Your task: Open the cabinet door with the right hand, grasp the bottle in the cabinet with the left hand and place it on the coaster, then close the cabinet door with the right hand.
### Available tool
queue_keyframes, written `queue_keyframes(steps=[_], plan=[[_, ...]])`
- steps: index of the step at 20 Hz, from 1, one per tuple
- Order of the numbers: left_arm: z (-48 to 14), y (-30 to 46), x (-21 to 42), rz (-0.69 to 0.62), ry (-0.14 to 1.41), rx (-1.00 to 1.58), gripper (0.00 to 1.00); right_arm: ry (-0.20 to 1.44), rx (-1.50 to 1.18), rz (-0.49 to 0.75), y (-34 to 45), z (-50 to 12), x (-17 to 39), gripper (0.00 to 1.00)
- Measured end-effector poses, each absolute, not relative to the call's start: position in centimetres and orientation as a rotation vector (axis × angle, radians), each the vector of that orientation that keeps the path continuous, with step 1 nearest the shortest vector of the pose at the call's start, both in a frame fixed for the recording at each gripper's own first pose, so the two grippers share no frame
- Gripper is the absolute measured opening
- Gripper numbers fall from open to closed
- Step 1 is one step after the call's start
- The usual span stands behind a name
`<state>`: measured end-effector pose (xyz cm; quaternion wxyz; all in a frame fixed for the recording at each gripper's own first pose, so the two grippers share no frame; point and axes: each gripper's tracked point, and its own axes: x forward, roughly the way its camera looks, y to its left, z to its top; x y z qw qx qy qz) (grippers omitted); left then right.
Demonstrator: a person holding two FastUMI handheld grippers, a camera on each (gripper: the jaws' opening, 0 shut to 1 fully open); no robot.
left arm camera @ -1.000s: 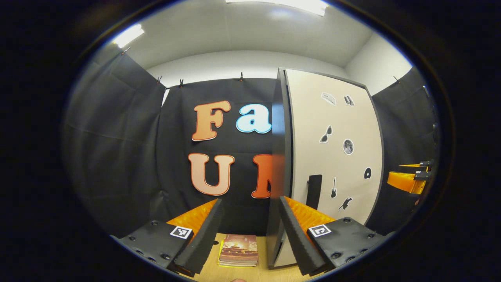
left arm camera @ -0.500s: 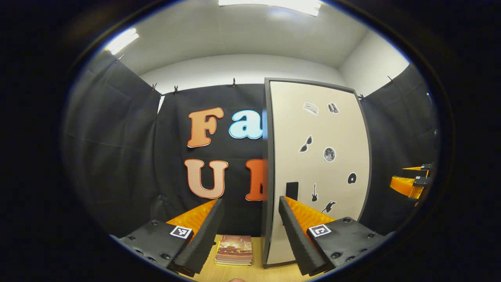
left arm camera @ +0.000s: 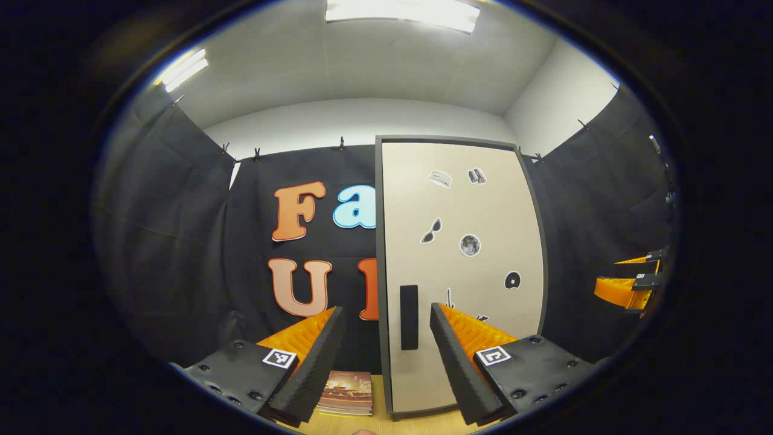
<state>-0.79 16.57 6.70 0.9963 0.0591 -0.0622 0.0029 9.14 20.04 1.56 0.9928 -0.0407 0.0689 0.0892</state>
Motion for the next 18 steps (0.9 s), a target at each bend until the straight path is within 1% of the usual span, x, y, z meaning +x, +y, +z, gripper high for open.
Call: queue_keyframes(steps=[6,12,13,14,18], plan=[[5.5,17.0,0.7,0.009,-0.079,0.094,0.92,0.128,-0.098,0.169,20.5,1.8,9.3,0.91],[5.3,18.3,1.7,0.022,-0.071,0.075,0.92,0.122,-0.116,0.189,22.0,1.9,9.8,0.91],[5.2,18.4,1.9,0.02,-0.066,0.075,0.93,0.125,-0.117,0.191,22.3,1.8,9.8,0.91],[5.1,18.5,2.1,0.022,-0.064,0.075,0.92,0.126,-0.118,0.193,22.4,1.8,9.9,0.91],[5.3,18.8,2.7,0.018,-0.07,0.077,0.92,0.133,-0.117,0.194,22.7,1.7,10.3,0.92]])
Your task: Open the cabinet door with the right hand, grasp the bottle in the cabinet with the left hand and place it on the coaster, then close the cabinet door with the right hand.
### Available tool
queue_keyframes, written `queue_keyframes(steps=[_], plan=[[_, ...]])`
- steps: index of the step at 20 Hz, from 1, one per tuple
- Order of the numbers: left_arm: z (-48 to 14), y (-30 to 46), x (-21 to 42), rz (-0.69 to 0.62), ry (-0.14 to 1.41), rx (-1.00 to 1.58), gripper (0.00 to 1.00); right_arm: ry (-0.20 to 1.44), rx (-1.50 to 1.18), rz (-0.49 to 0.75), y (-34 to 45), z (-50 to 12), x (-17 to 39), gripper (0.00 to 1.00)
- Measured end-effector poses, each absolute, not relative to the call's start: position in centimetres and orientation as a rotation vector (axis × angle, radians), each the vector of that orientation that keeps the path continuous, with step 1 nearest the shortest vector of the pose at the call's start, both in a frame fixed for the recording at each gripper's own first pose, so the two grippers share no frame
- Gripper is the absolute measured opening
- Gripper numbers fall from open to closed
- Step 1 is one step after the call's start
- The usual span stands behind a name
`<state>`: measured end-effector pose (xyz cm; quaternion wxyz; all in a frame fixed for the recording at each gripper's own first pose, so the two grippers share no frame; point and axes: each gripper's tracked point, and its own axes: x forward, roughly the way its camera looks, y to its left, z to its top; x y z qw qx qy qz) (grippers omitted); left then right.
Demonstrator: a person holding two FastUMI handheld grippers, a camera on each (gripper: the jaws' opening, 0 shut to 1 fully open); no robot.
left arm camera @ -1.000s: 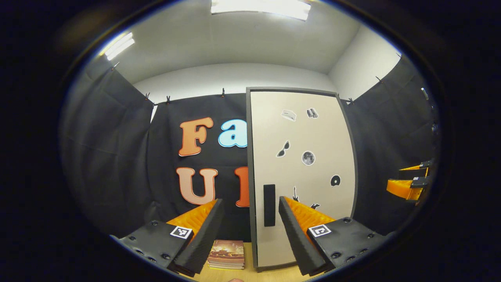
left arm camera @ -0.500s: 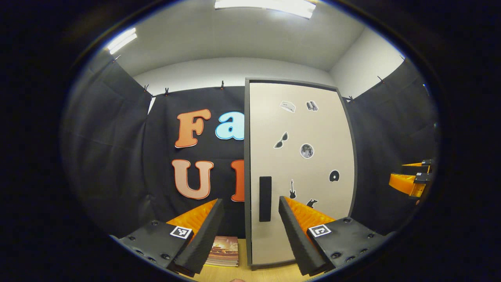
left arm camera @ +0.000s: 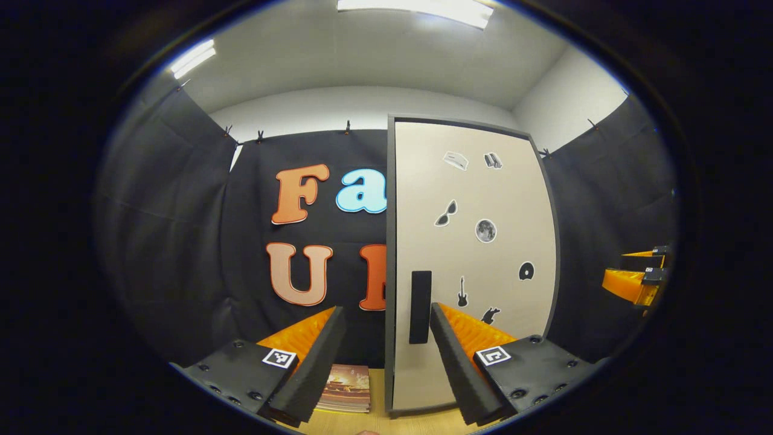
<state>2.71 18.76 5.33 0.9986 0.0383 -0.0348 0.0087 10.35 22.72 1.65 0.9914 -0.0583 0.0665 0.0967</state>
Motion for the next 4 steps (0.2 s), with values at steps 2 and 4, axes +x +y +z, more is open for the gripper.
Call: queue_keyframes(steps=[2,4], plan=[[5.22,18.84,3.07,0.017,-0.068,0.075,0.92,0.132,-0.116,0.194,22.85,1.73,10.55,0.93],[5.09,18.85,3.19,0.014,-0.066,0.074,0.93,0.132,-0.121,0.192,22.89,1.66,10.66,0.93]])
